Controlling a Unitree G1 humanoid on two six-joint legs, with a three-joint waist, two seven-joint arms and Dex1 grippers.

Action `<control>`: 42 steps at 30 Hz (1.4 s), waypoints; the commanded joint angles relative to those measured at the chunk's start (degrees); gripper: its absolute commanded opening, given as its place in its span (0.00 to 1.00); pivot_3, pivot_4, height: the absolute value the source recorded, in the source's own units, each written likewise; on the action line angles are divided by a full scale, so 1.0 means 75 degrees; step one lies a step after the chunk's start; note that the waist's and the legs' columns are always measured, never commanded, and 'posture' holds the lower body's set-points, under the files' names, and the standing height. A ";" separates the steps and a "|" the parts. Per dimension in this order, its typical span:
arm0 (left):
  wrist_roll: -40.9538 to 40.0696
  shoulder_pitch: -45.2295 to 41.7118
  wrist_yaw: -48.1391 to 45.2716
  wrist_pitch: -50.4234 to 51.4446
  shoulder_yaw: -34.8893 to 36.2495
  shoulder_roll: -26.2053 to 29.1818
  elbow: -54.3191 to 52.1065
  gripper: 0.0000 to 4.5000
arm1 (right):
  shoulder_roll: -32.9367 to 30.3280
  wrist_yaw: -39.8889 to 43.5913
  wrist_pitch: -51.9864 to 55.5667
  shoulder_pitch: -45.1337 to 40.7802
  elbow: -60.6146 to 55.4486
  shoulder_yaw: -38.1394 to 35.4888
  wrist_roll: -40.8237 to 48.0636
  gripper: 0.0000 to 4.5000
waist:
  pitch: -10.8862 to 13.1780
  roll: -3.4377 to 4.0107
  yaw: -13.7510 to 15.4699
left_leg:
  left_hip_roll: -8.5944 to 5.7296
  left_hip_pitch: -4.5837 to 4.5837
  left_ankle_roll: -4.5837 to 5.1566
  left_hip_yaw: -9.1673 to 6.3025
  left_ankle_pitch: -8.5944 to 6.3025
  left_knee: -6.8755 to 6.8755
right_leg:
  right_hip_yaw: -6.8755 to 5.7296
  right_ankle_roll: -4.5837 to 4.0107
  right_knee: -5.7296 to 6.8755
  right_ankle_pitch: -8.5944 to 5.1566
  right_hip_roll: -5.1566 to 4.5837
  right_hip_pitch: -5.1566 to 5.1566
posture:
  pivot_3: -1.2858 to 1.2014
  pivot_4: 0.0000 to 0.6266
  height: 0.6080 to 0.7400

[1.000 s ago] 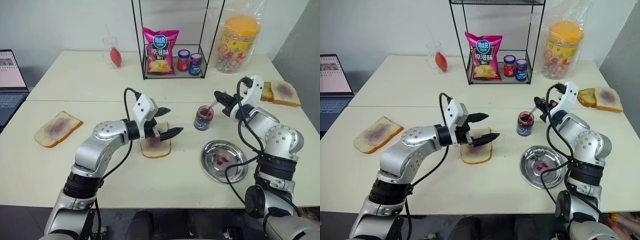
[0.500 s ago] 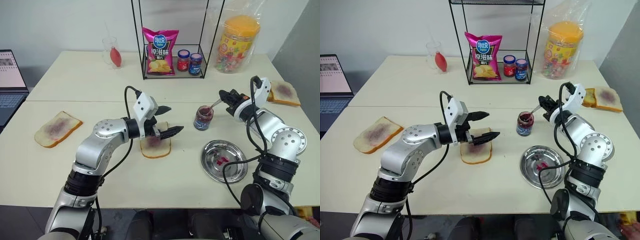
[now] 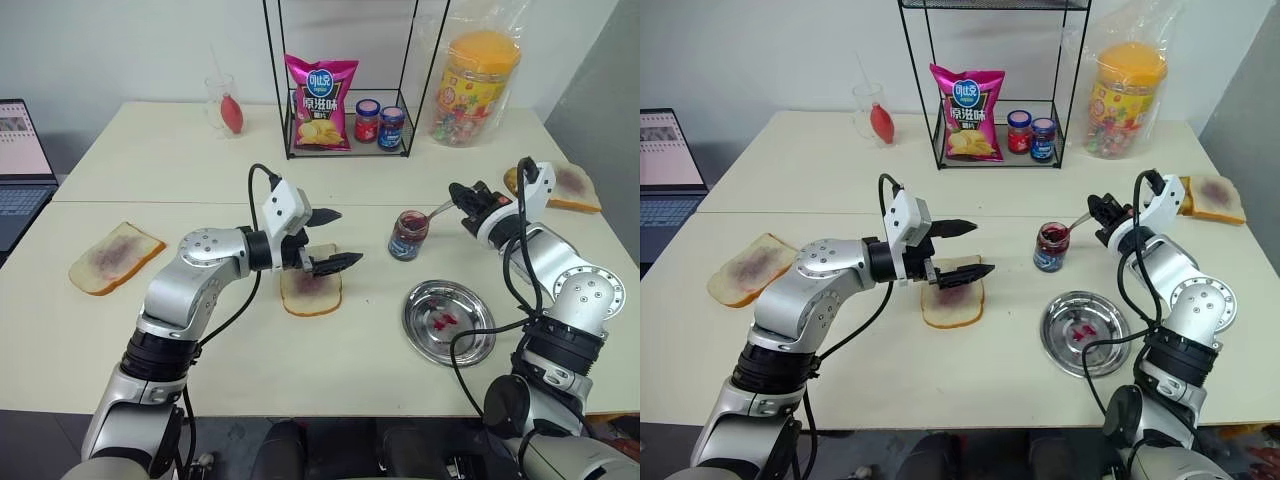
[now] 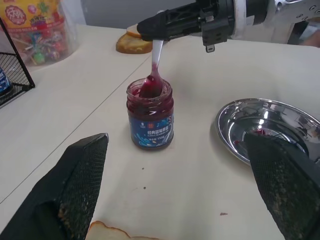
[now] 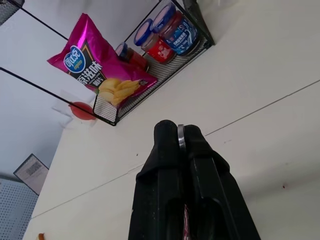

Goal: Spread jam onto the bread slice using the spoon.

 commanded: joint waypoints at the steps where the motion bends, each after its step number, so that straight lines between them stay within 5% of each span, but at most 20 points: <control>1: -0.0006 -0.0195 -0.0085 -0.0117 -0.0003 -0.0002 -0.0133 1.00 | -0.0128 -0.0078 -0.0247 -0.0034 -0.0315 -0.0034 0.0257 0.00 | 0.0000 0.0000 0.0000 | 0.0000 0.0000 0.0000 0.0000 0.0000 0.0000 | 0.0000 0.0000 0.0000 0.0000 0.0000 0.0000 | 0.52 0.24 1.00; 22: -0.0132 -0.0307 -0.0623 -0.0209 0.0258 0.0337 -0.0047 1.00 | 0.0109 -0.1352 -0.0729 -0.0310 -0.0461 0.0045 0.2784 0.00 | 0.0001 0.0001 -0.0028 | 0.0001 0.0000 0.0000 0.0001 0.0000 -0.0001 | 0.0001 0.0002 0.0001 -0.0001 0.0001 -0.0003 | 0.52 0.24 1.00; 32: -0.0816 0.1983 -0.0674 0.0489 0.2105 0.2124 -0.1538 1.00 | 0.0861 -0.0914 -0.0360 -0.0390 -0.0411 0.2335 0.3491 0.00 | 0.0006 0.0010 -0.0242 | 0.0022 -0.0003 0.0001 0.0010 0.0000 -0.0058 | 0.0012 -0.0012 0.0006 -0.0001 0.0011 -0.0042 | 0.52 0.24 1.00; 42: -0.1816 0.4408 -0.0014 0.1379 0.3578 0.2224 -0.3518 1.00 | 0.0686 0.1206 -0.0498 -0.0167 0.0192 0.4166 0.1829 0.00 | 0.0004 0.0006 -0.0182 | 0.0009 -0.0005 -0.0002 0.0009 0.0001 -0.0098 | -0.0003 -0.0018 -0.0015 -0.0005 -0.0016 -0.0047 | 0.52 0.24 1.00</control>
